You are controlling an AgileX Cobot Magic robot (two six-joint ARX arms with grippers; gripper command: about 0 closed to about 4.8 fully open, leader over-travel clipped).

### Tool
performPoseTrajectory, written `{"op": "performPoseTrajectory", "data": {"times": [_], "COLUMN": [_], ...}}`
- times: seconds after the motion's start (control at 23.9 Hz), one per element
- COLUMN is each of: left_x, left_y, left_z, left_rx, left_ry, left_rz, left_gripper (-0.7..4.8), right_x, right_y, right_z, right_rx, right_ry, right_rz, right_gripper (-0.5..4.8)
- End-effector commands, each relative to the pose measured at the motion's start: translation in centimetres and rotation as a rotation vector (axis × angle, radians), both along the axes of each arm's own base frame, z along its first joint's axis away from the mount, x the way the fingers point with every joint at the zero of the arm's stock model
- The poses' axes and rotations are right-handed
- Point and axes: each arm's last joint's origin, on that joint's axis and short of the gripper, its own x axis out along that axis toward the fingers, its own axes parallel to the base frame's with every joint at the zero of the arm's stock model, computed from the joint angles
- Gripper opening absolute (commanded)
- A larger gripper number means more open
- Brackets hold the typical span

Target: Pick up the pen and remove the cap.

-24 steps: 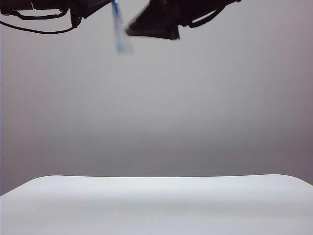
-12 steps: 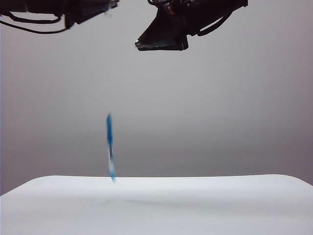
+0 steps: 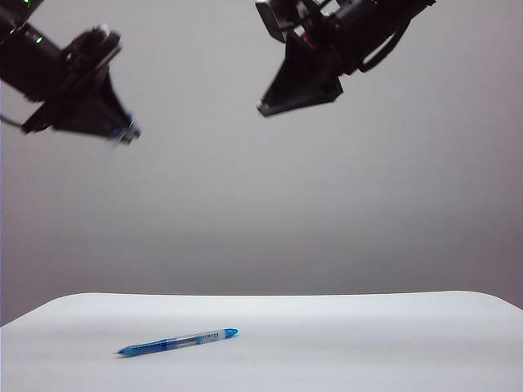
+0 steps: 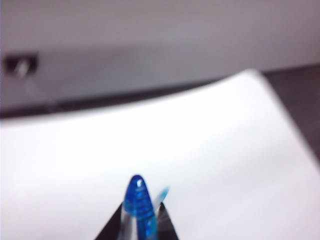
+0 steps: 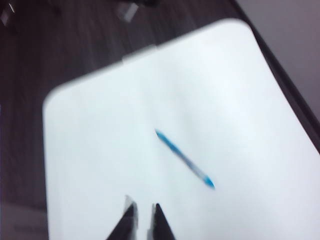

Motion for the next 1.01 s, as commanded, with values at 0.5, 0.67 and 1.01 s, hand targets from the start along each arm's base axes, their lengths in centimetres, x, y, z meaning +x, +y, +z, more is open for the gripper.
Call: {"op": "performPoseTrajectory", "data": {"times": [0.5,0.67,1.01], "left_x": [-0.2,1.3,1.8], "left_y": [-3.4,-3.7,-4.0], "left_z": [-9.3,-13.7,-15.2], "left_rx": [0.472,0.506,0.538], "left_ry": [0.448,0.505,0.501], "left_rz": [0.022,0.023,0.03], "left_gripper": [0.17,0.17,1.95], "right_x": [1.2,1.1,1.1], "right_y": [1.6,1.6,1.8], "right_z": [-6.2,-6.2,-6.1], "right_rx": [-0.154,-0.125,-0.105], "right_ry": [0.197,0.217,0.213], "right_rz": [0.021,0.039,0.05], "right_gripper": [0.53,0.53,0.53]}}
